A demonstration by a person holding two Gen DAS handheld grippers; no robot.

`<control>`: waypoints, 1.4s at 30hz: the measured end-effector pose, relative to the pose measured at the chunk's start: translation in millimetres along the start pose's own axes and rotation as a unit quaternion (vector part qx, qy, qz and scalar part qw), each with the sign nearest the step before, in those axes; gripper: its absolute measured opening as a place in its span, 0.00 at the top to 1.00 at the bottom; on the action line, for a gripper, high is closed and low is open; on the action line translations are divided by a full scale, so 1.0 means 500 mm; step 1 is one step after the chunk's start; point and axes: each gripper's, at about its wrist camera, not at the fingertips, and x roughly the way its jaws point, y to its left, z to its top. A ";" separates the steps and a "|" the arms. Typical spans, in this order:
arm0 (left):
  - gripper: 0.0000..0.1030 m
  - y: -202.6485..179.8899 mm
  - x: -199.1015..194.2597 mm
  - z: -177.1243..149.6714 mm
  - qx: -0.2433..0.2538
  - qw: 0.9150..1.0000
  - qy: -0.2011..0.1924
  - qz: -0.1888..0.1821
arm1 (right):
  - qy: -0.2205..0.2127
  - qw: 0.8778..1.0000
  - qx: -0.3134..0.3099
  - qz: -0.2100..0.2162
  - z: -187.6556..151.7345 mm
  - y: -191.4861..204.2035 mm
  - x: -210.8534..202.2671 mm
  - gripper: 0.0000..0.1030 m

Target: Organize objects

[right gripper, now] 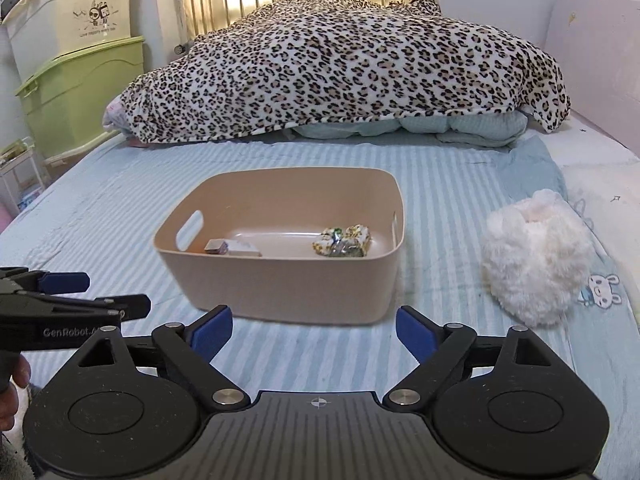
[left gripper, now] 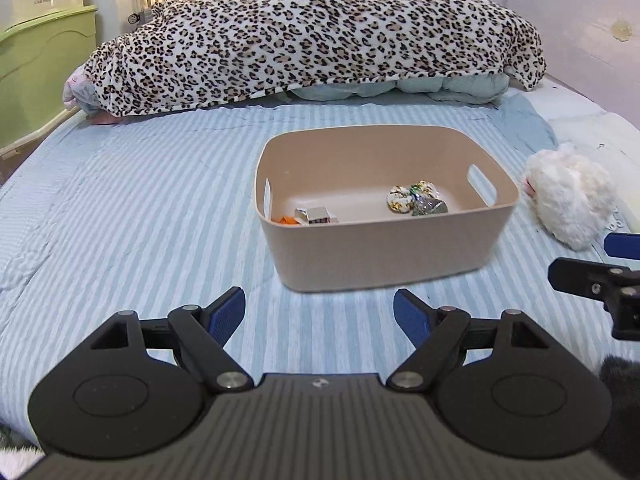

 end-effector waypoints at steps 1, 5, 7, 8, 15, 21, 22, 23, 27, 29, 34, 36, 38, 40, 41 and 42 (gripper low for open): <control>0.20 -0.002 -0.011 -0.006 -0.001 1.000 -0.001 -0.001 | 0.001 1.000 0.002 0.001 -0.005 0.000 -0.007 0.10; 0.20 -0.010 -0.050 -0.025 0.008 1.000 -0.007 -0.009 | 0.001 1.000 -0.003 -0.005 -0.023 0.009 -0.037 0.10; 0.20 -0.013 -0.066 -0.032 0.011 1.000 -0.009 -0.009 | -0.002 1.000 -0.012 -0.010 -0.031 0.017 -0.055 0.10; 0.20 -0.015 -0.074 -0.036 0.011 1.000 -0.010 -0.010 | -0.002 1.000 -0.014 -0.009 -0.035 0.020 -0.064 0.10; 0.20 -0.021 -0.130 -0.072 0.018 0.999 -0.024 -0.016 | 0.005 1.000 0.000 -0.011 -0.076 0.016 -0.094 0.07; 0.20 -0.017 -0.156 -0.096 0.014 0.999 -0.017 -0.032 | 0.010 1.000 -0.002 -0.018 -0.109 0.012 -0.116 0.07; 0.20 -0.019 -0.159 -0.099 0.014 0.999 -0.017 -0.034 | 0.011 1.000 -0.002 -0.018 -0.112 0.012 -0.120 0.07; 0.20 -0.020 -0.160 -0.102 0.016 0.999 -0.015 -0.035 | 0.010 1.000 -0.002 -0.018 -0.115 0.011 -0.125 0.07; 0.20 -0.028 -0.165 -0.115 0.019 0.999 -0.010 -0.042 | 0.011 1.000 -0.011 -0.024 -0.123 0.014 -0.135 0.07; 0.20 -0.028 -0.164 -0.120 0.017 0.999 -0.006 -0.046 | 0.017 1.000 -0.012 -0.015 -0.126 0.016 -0.138 0.07; 0.21 -0.031 -0.164 -0.133 0.022 0.999 -0.005 -0.044 | 0.026 1.000 -0.015 -0.005 -0.136 0.017 -0.142 0.07; 0.21 -0.029 -0.162 -0.139 0.021 0.999 -0.002 -0.043 | 0.032 0.999 -0.013 -0.003 -0.138 0.017 -0.140 0.07; 0.21 -0.030 -0.162 -0.144 0.022 0.999 -0.001 -0.041 | 0.036 0.999 -0.011 -0.001 -0.141 0.018 -0.137 0.07; 0.21 -0.033 -0.164 -0.147 0.026 0.999 -0.001 -0.037 | 0.039 0.999 -0.013 -0.001 -0.144 0.020 -0.136 0.07; 0.21 -0.034 -0.164 -0.148 0.028 0.999 -0.001 -0.036 | 0.040 0.999 -0.014 0.000 -0.145 0.020 -0.136 0.07; 0.21 -0.035 -0.163 -0.148 0.030 0.999 -0.001 -0.037 | 0.041 0.999 -0.015 0.000 -0.146 0.021 -0.136 0.07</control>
